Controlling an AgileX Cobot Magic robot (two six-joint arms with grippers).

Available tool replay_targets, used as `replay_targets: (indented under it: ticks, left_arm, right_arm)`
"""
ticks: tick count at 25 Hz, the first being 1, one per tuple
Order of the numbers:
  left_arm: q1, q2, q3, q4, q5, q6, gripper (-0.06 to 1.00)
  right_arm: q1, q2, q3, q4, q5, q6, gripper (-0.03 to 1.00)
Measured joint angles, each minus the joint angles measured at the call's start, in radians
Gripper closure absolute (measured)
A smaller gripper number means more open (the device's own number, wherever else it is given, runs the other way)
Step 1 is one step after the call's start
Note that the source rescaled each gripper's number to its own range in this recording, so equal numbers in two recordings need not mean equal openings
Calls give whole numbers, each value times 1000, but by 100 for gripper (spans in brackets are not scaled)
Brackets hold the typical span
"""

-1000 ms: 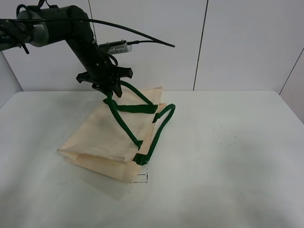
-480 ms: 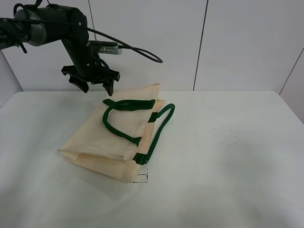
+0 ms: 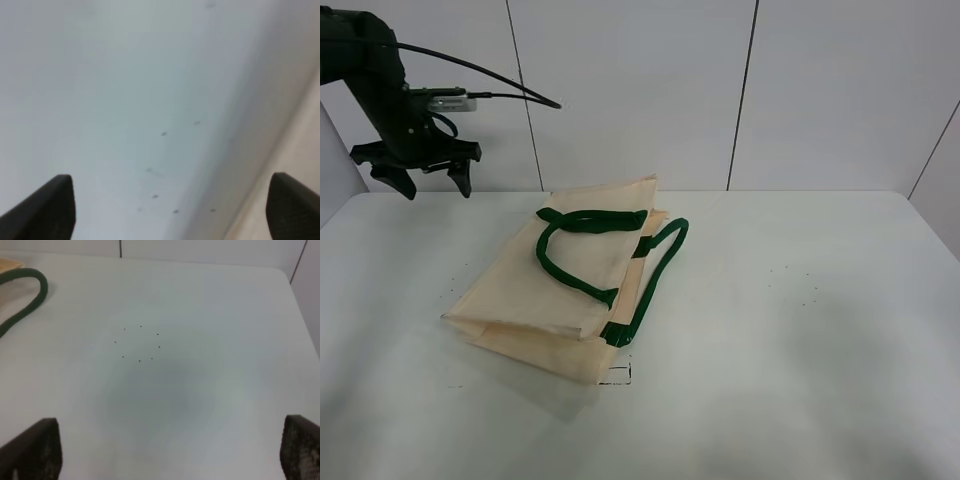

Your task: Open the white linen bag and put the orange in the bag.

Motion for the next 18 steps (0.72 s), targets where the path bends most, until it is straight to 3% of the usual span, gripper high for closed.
replay_targets:
  ticks: [8, 18]
  left_arm:
    - [7, -42, 67, -43, 48, 14, -6]
    - [7, -403, 539, -43, 46, 16, -3]
  right_arm:
    - [0, 0, 0, 0, 0, 0, -3]
    - [0, 0, 0, 0, 0, 0, -3]
